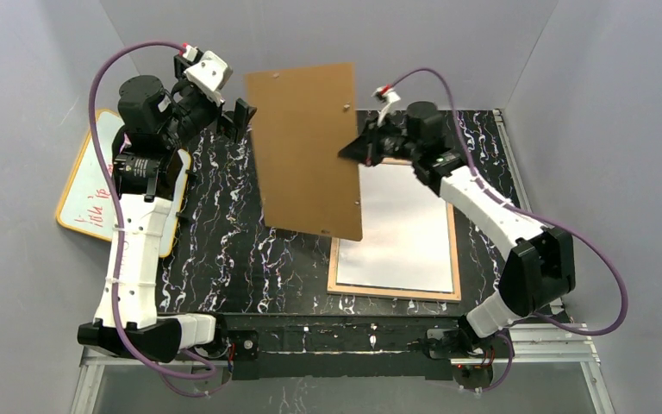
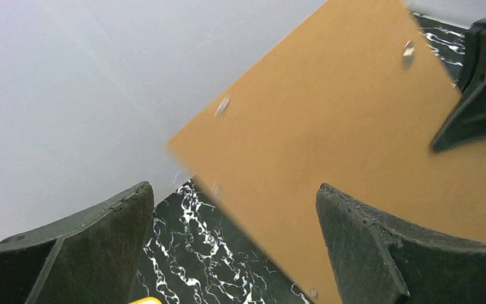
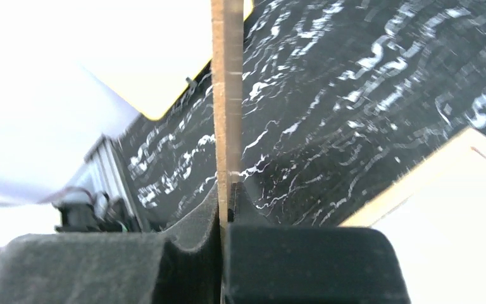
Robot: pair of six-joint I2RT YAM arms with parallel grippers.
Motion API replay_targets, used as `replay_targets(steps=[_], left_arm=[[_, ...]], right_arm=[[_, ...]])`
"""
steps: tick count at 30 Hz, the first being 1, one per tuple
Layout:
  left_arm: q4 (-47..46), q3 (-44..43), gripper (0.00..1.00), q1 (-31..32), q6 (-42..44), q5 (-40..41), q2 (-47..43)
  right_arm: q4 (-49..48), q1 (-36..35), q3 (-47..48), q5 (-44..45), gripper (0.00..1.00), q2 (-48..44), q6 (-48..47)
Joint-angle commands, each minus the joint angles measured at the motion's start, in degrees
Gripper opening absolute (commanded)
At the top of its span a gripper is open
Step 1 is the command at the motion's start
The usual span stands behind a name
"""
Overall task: Put the photo into the frame
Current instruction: Turn over the photo frame item at the center of the board, then move the photo frame to the center of the board.
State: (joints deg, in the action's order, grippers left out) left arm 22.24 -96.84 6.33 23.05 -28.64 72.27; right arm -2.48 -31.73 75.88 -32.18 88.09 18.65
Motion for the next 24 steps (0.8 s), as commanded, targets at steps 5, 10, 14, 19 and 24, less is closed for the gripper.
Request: replay_targets(steps=[5, 10, 14, 19, 24], left_arm=[[-0.7, 6.8, 0.98, 0.0, -7.6, 8.3, 0.2], [-0.2, 15.1, 0.93, 0.5, -14.2, 2.2, 4.4], [2.3, 16.1, 0.84, 7.5, -14.8, 2.7, 13.2], [2.0, 13.8, 0.84, 14.4, -17.3, 4.3, 23.6], [1.4, 12.3, 0.81, 19.0, -18.8, 4.0, 31.2]], right_arm=[[5.3, 12.7, 3.7, 3.7, 0.01, -11.3, 22.3], [21.9, 16.9, 9.2, 13.5, 0.01, -16.0, 21.9], [33.2, 21.2, 15.1, 13.9, 0.01, -17.7, 21.9], [43.7, 22.5, 20.9, 13.4, 0.01, -19.0, 20.1], [51.0, 22.6, 23.1, 18.9, 0.01, -21.4, 17.8]])
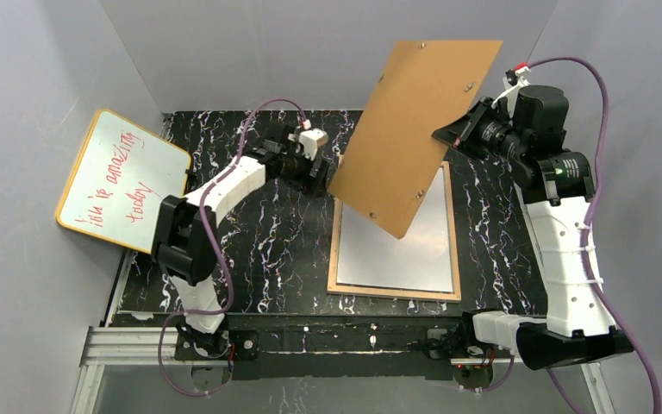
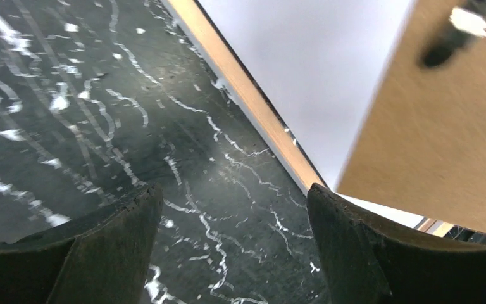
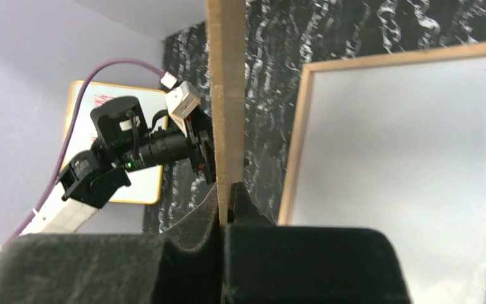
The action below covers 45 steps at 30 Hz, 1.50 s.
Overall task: Put the photo into the frame
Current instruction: Move the photo frame to the center of the board.
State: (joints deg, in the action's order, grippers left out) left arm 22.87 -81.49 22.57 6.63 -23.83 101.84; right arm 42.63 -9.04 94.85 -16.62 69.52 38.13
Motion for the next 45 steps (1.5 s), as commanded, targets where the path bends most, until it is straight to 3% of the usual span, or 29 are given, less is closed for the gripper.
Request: replay_targets(steps=[1, 13, 30, 32, 45], left_arm=[[0.6, -3.1, 0.81, 3.8, -2.9, -0.9, 2.7], [-5.2, -1.3, 0.61, 7.4, -8.7, -1.6, 11.2], [-5.9, -2.8, 0.45, 8.5, -8.6, 1.3, 16.2], [-5.9, -2.2, 0.37, 8.5, -7.9, 3.1, 16.0], [-6.1, 0.4, 0.19, 8.5, -1.3, 21.0, 13.1]], right_arm=[[7.0, -0.2, 4.3, 4.1, 0.01, -3.4, -2.0], [16.0, -0.2, 6.7, 8.2, 0.01, -7.2, -3.9], [14.9, -0.1, 4.3, 6.1, 0.01, -7.2, -2.9], [14.5, -0.2, 3.8, 5.9, 0.01, -7.2, -2.8], [10.4, -0.1, -1.9, 2.5, 0.01, -8.1, -1.5]])
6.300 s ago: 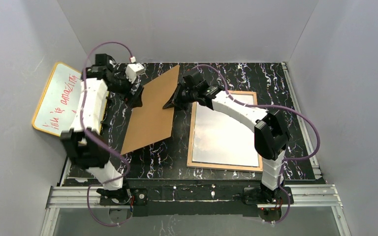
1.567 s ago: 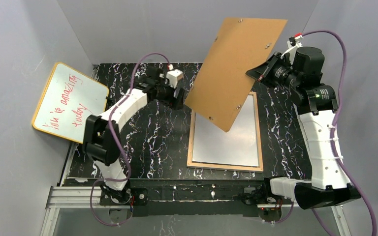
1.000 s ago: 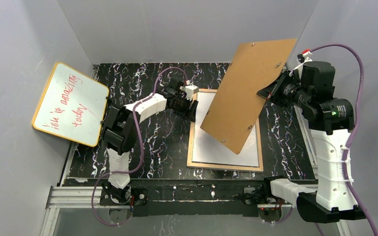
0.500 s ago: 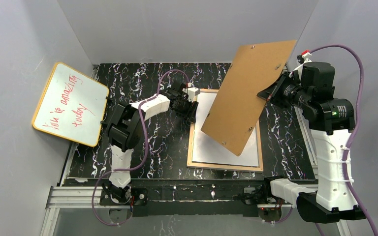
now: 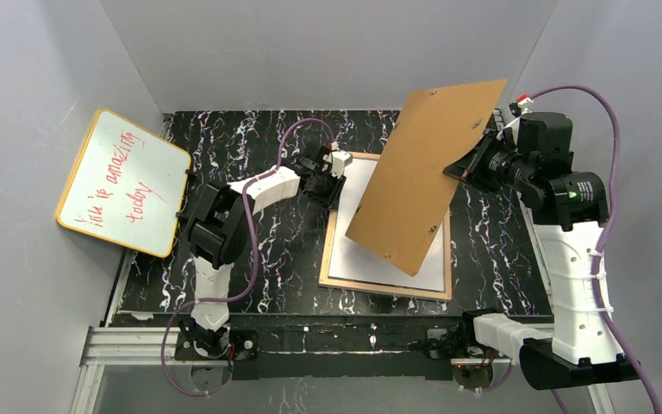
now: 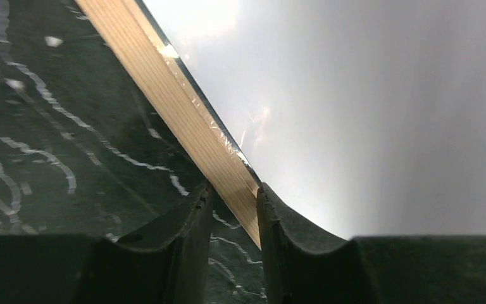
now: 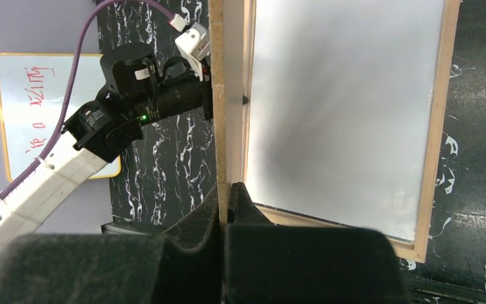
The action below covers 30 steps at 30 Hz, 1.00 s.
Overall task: Put the photo into the frame
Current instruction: Move the photo frame to the center of the board, then place the photo frame item in the photo frame.
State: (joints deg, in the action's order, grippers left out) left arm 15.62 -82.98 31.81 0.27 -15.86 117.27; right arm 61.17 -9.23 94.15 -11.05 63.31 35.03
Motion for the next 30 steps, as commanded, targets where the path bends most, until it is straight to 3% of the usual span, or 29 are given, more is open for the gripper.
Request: replay_targets(steps=[1, 10, 18, 23, 30], left_arm=[[1.1, 2.1, 0.18, -0.8, 5.8, 14.7, -3.1], [1.0, 6.0, 0.15, -4.1, 7.5, 19.2, -8.0], [1.3, 11.3, 0.13, -11.2, 8.0, 16.0, -14.2], [3.5, 14.1, 0.13, -15.6, 8.1, 11.2, -19.0], [7.4, 14.5, 0.28, -20.6, 6.6, 4.5, -25.6]], right_arm=[[-8.7, 0.1, -1.8, -3.4, 0.01, -2.0, 1.6], [-15.4, 0.0, -9.5, -8.8, 0.01, -3.0, 3.2], [-25.6, 0.0, -19.4, -17.5, 0.01, -3.3, 7.3], [-37.0, 0.0, -27.8, -25.7, 0.01, -2.6, 13.3], [-52.6, 0.1, -36.3, -33.7, 0.01, 0.6, 19.3]])
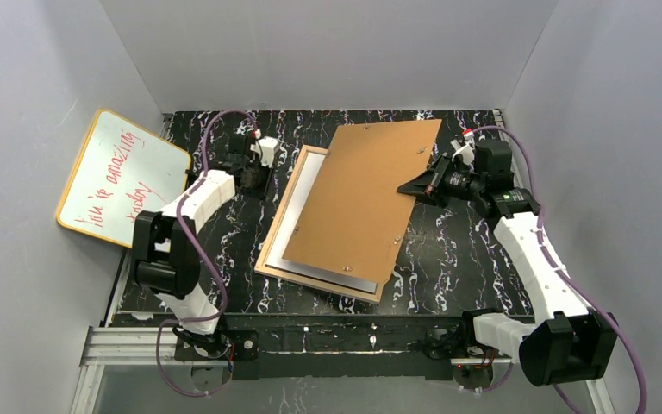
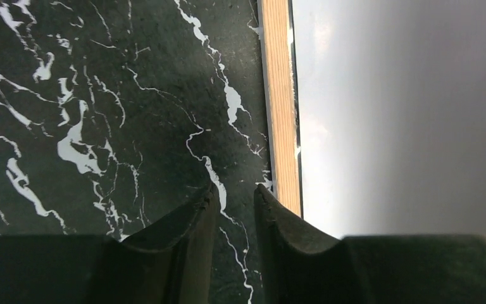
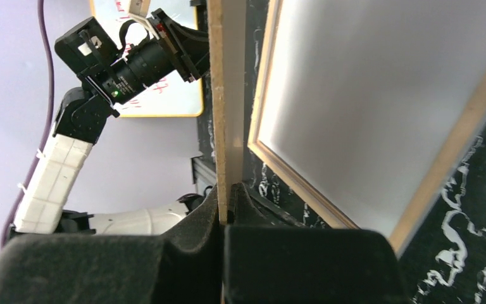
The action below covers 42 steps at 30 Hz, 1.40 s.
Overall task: Put the photo into the frame
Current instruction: Place the photo frame item in the photo frame.
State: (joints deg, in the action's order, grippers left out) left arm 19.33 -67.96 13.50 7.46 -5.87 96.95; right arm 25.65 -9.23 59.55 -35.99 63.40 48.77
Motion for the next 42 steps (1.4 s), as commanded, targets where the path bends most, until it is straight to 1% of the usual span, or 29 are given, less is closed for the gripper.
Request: replay_targets(steps=[1, 6, 10, 12, 21, 31, 42], left_arm=[[4.3, -1.0, 0.31, -3.2, -0.2, -6.0, -5.4], [7.7, -2.3, 0.45, -6.2, 5.2, -6.1, -3.3], [7.9, -0.5, 0.48, -6.5, 9.0, -5.2, -1.5], [7.8, 0.5, 0.47, -6.5, 10.4, -6.1, -0.6], [7.1, 3.3, 0.4, -6.5, 12.5, -9.1, 2.6], [6.7, 4.8, 0.4, -5.8, 12.0, -9.6, 6.1], [7.5, 5.8, 0.38, -4.1, 10.1, -11.3, 5.6]], right_arm=[[-17.7, 0.0, -2.2, -8.9, 0.01, 1.1, 5.6], [-22.3, 0.1, -4.2, -10.7, 0.01, 4.1, 7.0], [-24.6, 0.1, -6.0, -10.9, 0.01, 6.4, 6.9], [-25.2, 0.0, -7.2, -11.1, 0.01, 7.8, 6.6], [-33.3, 0.0, -12.0, -12.0, 0.01, 12.3, 6.7], [-38.4, -0.4, -14.1, -13.5, 0.01, 15.9, 7.8], [-41.8, -3.3, -13.8, -12.7, 0.01, 20.1, 9.3]])
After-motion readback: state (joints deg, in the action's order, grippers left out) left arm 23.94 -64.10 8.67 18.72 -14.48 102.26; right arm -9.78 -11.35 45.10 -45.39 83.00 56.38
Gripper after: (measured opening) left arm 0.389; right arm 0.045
